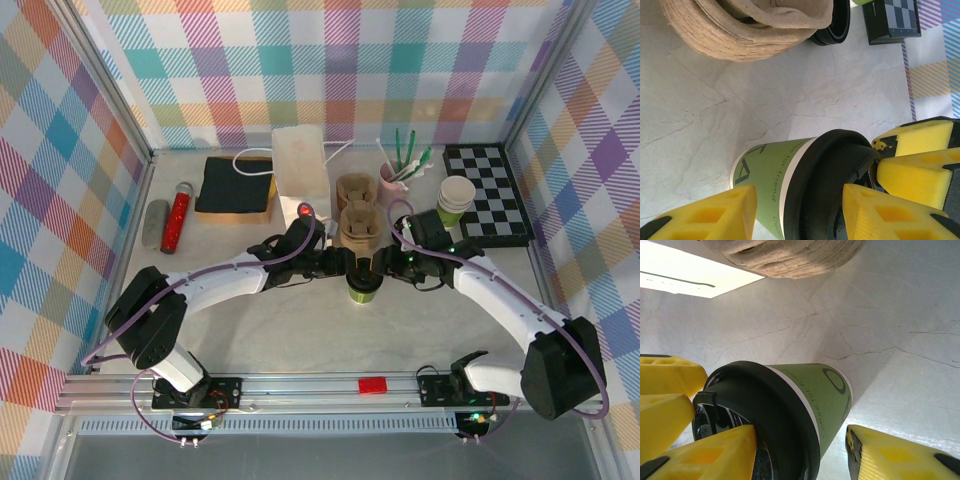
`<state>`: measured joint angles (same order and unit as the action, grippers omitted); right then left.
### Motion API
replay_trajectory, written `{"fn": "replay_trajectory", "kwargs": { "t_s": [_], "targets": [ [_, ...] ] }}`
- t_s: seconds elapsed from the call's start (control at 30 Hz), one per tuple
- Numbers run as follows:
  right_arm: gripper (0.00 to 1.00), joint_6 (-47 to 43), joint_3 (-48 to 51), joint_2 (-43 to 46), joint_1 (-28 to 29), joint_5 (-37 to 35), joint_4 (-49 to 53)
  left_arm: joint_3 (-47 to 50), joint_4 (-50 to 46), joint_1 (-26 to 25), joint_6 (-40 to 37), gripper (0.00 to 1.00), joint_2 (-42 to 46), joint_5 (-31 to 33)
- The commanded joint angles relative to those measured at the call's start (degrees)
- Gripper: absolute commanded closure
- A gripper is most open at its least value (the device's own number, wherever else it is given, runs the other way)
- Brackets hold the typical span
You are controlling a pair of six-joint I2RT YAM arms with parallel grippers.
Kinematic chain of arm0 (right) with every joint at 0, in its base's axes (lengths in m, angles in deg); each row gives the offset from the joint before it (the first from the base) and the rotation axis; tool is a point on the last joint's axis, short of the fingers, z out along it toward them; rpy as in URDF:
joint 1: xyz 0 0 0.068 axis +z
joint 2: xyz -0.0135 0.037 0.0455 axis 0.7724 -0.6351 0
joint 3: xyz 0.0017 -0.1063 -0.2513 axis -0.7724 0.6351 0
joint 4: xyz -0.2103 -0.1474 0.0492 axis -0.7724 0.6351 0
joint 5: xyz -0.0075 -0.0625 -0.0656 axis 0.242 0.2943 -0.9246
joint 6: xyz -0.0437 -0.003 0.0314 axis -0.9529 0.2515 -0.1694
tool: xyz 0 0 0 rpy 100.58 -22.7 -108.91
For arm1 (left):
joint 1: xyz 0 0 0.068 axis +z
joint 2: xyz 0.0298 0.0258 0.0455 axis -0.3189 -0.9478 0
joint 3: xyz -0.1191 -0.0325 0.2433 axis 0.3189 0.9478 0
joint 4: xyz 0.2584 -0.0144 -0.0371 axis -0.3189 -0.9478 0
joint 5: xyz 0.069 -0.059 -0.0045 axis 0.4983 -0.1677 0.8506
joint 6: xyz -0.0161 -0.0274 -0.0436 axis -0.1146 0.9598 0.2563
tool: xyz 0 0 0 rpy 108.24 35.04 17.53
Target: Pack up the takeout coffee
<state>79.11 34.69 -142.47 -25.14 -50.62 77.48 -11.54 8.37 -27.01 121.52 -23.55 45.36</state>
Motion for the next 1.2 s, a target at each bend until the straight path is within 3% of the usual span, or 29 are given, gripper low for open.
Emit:
{"fn": "replay_trajectory", "kwargs": {
  "t_s": [0.0,0.93,1.17],
  "targets": [
    [0.51,0.9,2.5,0.8,-0.3,0.2,0.4,2.0,-1.3,-0.9,0.1,0.52,-0.7,1.4],
    [0.56,5.0,15.8,4.4,-0.3,-0.4,-4.8,10.0,2.0,-3.5,3.1,0.56,-1.7,4.9],
    [0.55,5.1,14.8,5.9,-0.3,0.2,-4.0,9.1,1.3,-3.6,2.8,0.54,0.0,4.8]
  ]
}}
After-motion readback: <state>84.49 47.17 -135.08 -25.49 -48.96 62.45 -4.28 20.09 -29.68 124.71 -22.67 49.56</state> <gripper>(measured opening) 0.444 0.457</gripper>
